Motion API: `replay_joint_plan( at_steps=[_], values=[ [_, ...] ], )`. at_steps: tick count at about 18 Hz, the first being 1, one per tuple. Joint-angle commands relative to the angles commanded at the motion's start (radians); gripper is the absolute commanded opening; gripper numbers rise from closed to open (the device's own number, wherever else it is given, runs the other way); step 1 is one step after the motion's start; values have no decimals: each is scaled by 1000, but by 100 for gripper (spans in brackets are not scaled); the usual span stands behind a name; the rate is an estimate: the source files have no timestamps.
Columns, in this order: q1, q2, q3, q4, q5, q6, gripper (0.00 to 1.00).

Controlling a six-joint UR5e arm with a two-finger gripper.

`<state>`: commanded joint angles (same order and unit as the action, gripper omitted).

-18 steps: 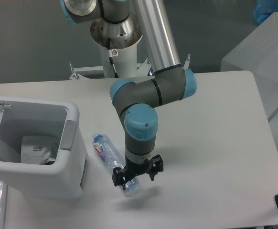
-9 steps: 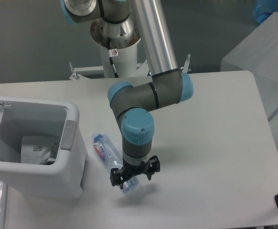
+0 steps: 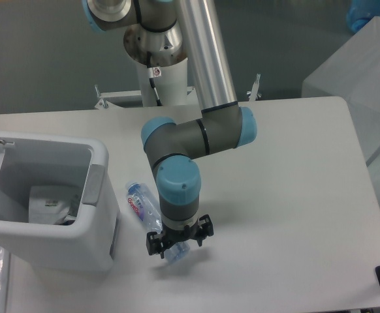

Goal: Place the trash in the trash can
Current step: 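Lower the gripper around the bottle's middle and close it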

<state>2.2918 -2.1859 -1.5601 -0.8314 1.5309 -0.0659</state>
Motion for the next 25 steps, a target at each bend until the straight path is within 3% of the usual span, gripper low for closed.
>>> replay_joint_plan(
  at_steps=[11, 25],
  values=[
    [-9, -20, 2, 2, 28, -12, 100],
    [-11, -23, 0, 2, 26, -11, 77]
  ],
)
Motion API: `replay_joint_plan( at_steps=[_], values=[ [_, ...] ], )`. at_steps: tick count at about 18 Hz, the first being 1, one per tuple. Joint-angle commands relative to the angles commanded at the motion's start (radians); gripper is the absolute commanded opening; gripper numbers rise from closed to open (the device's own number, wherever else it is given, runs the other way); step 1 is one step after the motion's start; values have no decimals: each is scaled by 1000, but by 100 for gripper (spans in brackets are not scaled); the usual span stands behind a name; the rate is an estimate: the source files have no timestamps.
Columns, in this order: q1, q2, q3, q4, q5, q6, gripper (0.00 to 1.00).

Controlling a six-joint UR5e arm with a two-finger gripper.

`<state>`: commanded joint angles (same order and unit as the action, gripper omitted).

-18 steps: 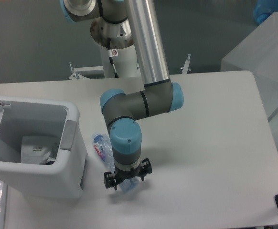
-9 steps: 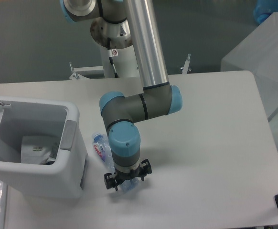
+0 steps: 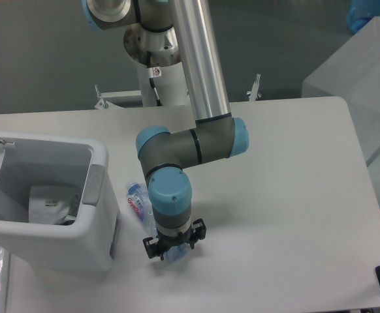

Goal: Place the trash in the trash can
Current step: 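Lower the gripper around the bottle's middle and close it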

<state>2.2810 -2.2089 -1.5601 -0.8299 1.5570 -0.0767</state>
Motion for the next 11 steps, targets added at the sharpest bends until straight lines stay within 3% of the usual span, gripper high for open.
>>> replay_joint_plan(
  at_steps=[6, 11],
  values=[
    [0, 2, -2, -2, 0, 0, 62],
    [0, 2, -2, -2, 0, 5, 59]
  ],
)
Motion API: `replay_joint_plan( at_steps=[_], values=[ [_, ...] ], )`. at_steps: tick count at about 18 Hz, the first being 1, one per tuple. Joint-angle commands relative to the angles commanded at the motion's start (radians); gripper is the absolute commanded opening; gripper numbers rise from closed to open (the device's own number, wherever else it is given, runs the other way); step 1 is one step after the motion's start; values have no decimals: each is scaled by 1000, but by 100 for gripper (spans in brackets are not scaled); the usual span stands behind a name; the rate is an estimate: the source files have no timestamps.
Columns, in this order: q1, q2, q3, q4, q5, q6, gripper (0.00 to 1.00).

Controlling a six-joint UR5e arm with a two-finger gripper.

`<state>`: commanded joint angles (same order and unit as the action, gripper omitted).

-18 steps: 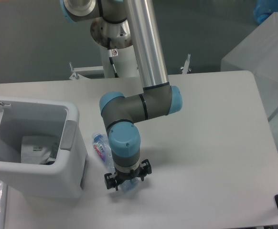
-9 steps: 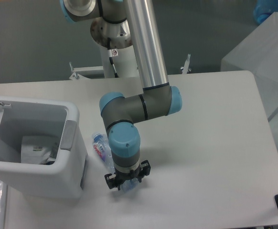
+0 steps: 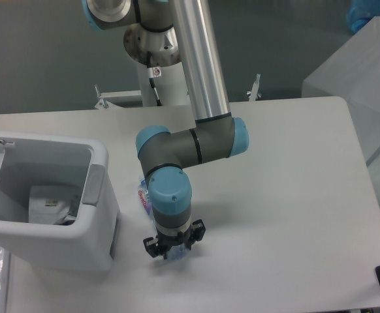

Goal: Place the trash in the trash can
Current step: 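Lower the gripper around the bottle's middle and close it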

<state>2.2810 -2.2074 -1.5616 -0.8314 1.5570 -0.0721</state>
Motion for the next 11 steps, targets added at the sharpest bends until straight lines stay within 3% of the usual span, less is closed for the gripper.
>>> replay_joint_plan(
  at_steps=[7, 11],
  values=[
    [2, 5, 0, 2, 0, 9, 59],
    [32, 40, 24, 8, -9, 40, 59]
  ],
)
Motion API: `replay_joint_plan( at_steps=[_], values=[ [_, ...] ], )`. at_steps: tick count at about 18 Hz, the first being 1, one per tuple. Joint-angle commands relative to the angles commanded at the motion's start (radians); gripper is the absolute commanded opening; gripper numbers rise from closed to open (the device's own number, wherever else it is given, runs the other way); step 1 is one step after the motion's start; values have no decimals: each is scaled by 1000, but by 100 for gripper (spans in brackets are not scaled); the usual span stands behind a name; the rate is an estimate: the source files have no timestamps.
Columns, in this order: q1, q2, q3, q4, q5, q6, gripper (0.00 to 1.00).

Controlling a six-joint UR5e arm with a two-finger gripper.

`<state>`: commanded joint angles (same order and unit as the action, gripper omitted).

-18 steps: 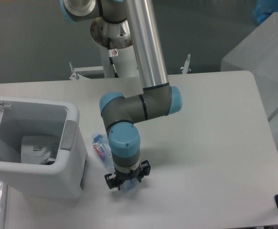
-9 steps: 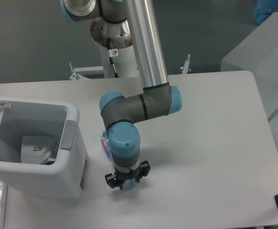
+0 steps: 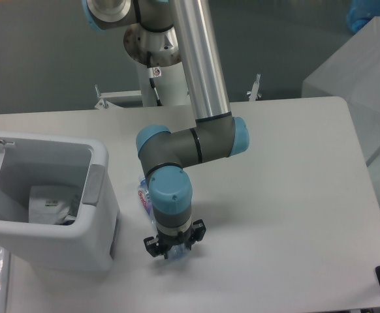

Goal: Place the trash in the trash can
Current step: 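Lower the gripper around the bottle's middle and close it, then lift the water bottle up off the table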

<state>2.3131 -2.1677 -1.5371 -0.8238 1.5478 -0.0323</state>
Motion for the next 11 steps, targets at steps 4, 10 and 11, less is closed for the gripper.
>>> replay_joint_plan(
  at_steps=[4, 10, 11],
  values=[
    [22, 31, 119, 5, -9, 14, 59],
    [54, 87, 261, 14, -21, 2, 59],
    [57, 95, 278, 14, -44, -1, 59]
  ],
)
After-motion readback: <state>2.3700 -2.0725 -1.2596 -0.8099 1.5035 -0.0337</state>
